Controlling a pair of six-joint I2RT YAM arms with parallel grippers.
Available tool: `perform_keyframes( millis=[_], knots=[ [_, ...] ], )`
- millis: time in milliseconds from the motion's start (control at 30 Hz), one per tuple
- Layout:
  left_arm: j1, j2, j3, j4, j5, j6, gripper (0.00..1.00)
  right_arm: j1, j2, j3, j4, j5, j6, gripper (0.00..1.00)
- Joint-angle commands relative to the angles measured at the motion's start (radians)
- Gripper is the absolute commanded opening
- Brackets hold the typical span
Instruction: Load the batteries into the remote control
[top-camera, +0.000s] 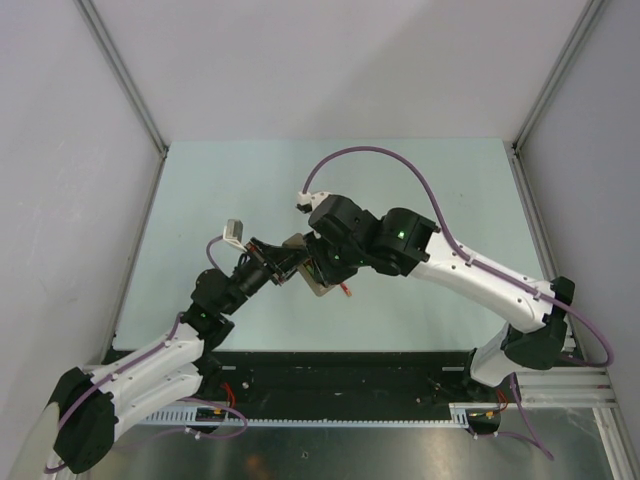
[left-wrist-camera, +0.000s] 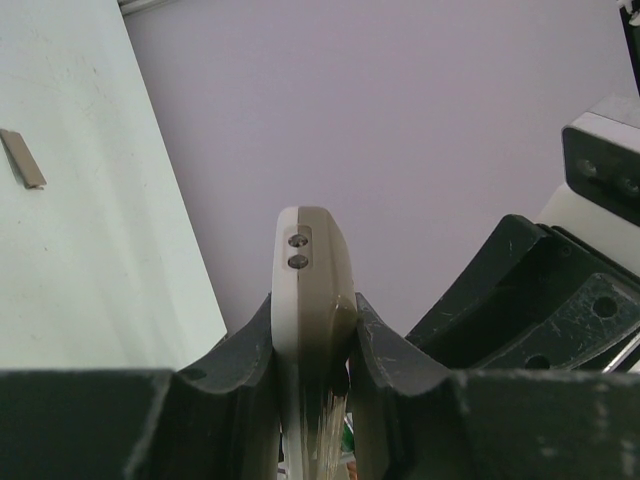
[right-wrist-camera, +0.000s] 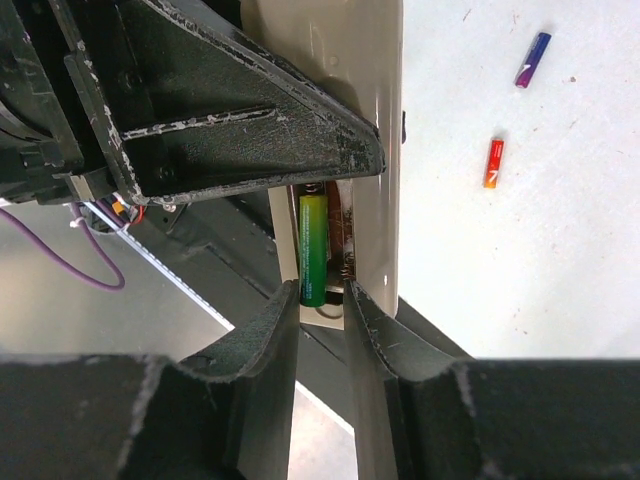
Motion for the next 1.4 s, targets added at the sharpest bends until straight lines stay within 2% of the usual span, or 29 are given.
perform_keyframes(
  millis=[0, 267, 433, 533, 633, 667, 1000, 1367],
  knots=[
    [0.004, -0.032, 0.023, 0.102, 0.030, -0.017, 0.00, -0.004, 0.028, 0.044, -0.104, 0.064, -0.055, 0.29],
    [0.004, -0.023, 0.028, 0.101, 0.043, -0.017, 0.00, 0.007, 0.044, 0.043, -0.100, 0.050, -0.073, 0.28],
    [0.004, -0.023, 0.028, 0.098, 0.046, -0.017, 0.00, 0.013, 0.060, 0.044, -0.101, 0.047, -0.084, 0.22],
    [0.002, -0.018, 0.031, 0.095, 0.050, -0.019, 0.00, 0.014, 0.071, 0.040, -0.104, 0.041, -0.093, 0.14],
    [0.004, -0.009, 0.033, 0.095, 0.058, -0.019, 0.00, 0.016, 0.066, 0.036, -0.100, 0.056, -0.095, 0.01],
    [0.004, -0.004, 0.034, 0.095, 0.059, -0.017, 0.00, 0.014, 0.060, 0.038, -0.098, 0.061, -0.093, 0.00],
    [0.016, 0.051, 0.051, 0.096, 0.104, -0.011, 0.00, 0.020, -0.038, 0.009, -0.043, 0.055, -0.069, 0.00],
    [0.030, 0.066, 0.042, 0.127, 0.156, 0.017, 0.00, 0.040, 0.006, 0.013, -0.069, 0.009, -0.090, 0.00]
  ],
)
